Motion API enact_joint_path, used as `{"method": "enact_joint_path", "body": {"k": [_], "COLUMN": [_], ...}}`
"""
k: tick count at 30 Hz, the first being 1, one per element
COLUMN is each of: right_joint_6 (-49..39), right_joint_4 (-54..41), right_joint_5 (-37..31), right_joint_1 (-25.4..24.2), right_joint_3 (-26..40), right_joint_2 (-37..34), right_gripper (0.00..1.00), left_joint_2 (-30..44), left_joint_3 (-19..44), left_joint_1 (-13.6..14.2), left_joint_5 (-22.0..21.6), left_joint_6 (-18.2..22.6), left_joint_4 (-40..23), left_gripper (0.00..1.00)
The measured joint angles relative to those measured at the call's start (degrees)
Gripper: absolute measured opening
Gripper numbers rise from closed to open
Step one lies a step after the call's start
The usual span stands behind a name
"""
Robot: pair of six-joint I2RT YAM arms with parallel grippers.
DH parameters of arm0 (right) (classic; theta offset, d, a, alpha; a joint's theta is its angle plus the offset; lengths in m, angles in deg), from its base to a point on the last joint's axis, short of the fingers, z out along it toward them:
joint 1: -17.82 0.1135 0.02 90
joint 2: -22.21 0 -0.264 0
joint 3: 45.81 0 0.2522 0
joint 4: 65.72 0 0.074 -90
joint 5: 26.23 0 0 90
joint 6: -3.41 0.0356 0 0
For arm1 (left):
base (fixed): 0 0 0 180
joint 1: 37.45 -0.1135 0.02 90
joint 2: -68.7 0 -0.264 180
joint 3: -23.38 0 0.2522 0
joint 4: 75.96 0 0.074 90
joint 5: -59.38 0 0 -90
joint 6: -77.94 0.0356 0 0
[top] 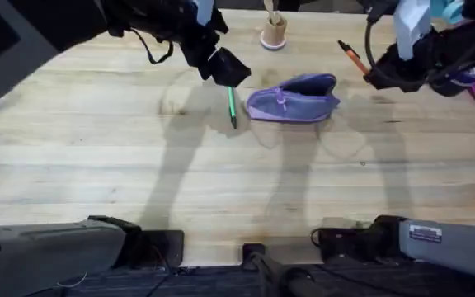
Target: Unzip the bag, pick up the pens from the table one at a time and place them inside, then zip the bag closed.
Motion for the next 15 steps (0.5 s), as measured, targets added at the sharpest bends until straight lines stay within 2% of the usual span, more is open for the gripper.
{"method": "enact_joint_path", "body": {"k": [6,11,15], "right_joint_6": [-7.5,-13.8,-22.2], "right_joint_4": [-0.5,-0.6,-0.7], "right_joint_5": [9.5,13.2,14.9], "right_joint_1": [1.4,2.9,5.6], "right_joint_3": [0.0,0.0,0.0], "right_joint_2": [0.6,0.6,0.6], "right_gripper": [0.032,0.032,0.032], "left_joint_2": [0.0,0.0,0.0], "left_joint_3": [0.0,0.0,0.0], "left_joint_1": [0.0,0.0,0.0], "left_joint_5": [0.0,0.0,0.0], "left_joint_6": [0.0,0.0,0.0], "left_joint_4": [0.0,0.0,0.0], "left_gripper": [0.993,0.993,0.993]}}
